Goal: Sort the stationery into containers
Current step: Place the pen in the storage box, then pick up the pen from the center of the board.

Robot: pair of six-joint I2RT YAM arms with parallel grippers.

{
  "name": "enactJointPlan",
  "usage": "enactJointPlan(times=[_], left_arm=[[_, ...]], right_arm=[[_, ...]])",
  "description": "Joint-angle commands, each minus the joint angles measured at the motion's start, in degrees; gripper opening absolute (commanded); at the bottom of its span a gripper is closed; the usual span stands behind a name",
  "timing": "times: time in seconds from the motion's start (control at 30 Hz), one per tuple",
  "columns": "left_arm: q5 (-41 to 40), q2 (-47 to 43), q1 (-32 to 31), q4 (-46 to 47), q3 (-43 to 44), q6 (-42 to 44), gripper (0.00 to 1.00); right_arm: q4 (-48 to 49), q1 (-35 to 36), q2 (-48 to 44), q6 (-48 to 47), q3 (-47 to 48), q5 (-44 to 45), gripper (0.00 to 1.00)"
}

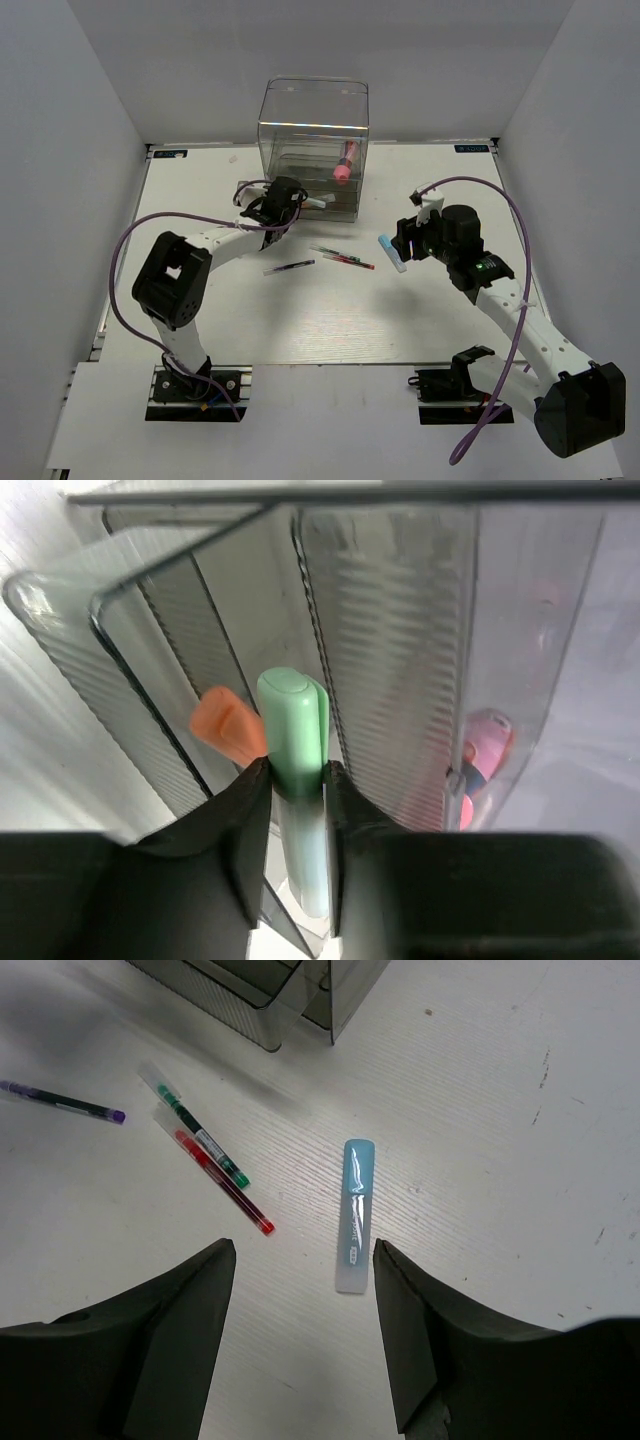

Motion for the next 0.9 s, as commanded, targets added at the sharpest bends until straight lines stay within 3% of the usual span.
enactJointPlan(times=[0.0, 0.03, 0.13, 0.4, 0.63, 0.8, 0.87], left_arm=[[0.7, -0.9, 0.6, 1.1, 0.7, -1.0, 0.38], [0.7, -0.9, 0.6, 1.1, 0.7, -1.0, 0.50], [1.3, -2.0, 1.2, 1.1, 0.7, -1.0, 0.63], [2.9, -6.3, 1.2, 0.2, 2.7, 4.0, 0.67], [7.7, -15.9, 1.2, -1.7, -0.1, 25.8, 0.67], [11.6, -25.8, 1.2, -1.8, -5.9, 41.5, 0.85], [17.9, -30.2, 1.2, 1.2, -8.1, 52.6, 0.92]], right_arm=[[2.3, -0.1, 0.1, 0.5, -0.1, -0.6, 0.63], [2.2, 0.0, 0.2, 0.5, 0.1, -0.7, 0.63], [2.1, -0.1, 0.6, 0.4, 0.0, -0.6, 0.63], [2.4, -0.1, 2.7, 0.1, -0.1, -0.7, 0.65], [2.5, 0.3, 9.2, -2.0, 0.8, 0.2, 0.65], [4.2, 0.4, 16.6, -3.4, 2.0, 3.0, 0.65], [4.1, 0.5, 18.7, -3.6, 3.2, 3.6, 0.65]])
